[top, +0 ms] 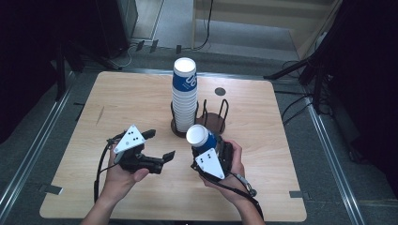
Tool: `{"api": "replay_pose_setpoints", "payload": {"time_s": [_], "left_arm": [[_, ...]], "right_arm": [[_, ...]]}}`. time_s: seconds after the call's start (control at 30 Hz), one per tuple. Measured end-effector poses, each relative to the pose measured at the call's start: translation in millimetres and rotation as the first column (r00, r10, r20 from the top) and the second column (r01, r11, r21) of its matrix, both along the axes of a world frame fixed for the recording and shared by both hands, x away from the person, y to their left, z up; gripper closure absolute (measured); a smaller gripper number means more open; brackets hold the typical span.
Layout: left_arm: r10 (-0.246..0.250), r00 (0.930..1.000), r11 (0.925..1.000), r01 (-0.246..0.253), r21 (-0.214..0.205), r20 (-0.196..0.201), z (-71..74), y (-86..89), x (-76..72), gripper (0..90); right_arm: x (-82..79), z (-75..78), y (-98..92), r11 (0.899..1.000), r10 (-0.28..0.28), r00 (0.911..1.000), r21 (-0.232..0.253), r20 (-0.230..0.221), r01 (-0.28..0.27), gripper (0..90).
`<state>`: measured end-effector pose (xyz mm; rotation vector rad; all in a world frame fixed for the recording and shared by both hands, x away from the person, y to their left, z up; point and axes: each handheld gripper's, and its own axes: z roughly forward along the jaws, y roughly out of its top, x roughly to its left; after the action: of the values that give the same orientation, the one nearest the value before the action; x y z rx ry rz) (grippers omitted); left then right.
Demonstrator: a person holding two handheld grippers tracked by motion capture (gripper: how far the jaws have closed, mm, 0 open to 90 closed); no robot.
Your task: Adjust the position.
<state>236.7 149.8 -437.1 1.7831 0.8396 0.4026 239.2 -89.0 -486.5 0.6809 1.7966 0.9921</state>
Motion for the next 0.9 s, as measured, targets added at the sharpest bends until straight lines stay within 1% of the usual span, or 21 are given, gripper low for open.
{"api": "replay_pose_setpoints", "payload": {"time_s": [0.17,0.3,0.6,0.83,0.9], "left_arm": [[-0.023,0.9997,0.9997,0.023,0.008,-0.002,-0.9,-4.6,-1.3,4.8],[-0.031,0.9995,0.9994,0.031,0.013,-0.003,-1.7,-7.4,-1.9,4.9],[-0.044,0.999,0.9986,0.044,0.028,-0.001,-3.4,-12.2,-2.9,6.3],[-0.056,0.9984,0.9979,0.056,0.033,0.0,-4.1,-14.4,-3.7,7.1],[-0.061,0.9981,0.9976,0.061,0.034,0.004,-4.2,-15.3,-4.1,8.4]], "right_arm": [[-2.8,-4.6,5.5,0.998,0.014,0.9994,-0.058,0.033,-0.012,20.1],[-5.8,-6.8,10.2,0.996,0.024,0.9984,-0.091,0.051,-0.02,20.1],[-12.2,-9.5,18.2,0.984,0.059,0.9937,-0.17,0.095,-0.042,20.1],[-17.1,-10.4,24.1,0.976,0.086,0.9894,-0.21,0.117,-0.061,20.1],[-18.3,-11.0,25.4,0.973,0.091,0.9887,-0.22,0.119,-0.063,20.1]]}}
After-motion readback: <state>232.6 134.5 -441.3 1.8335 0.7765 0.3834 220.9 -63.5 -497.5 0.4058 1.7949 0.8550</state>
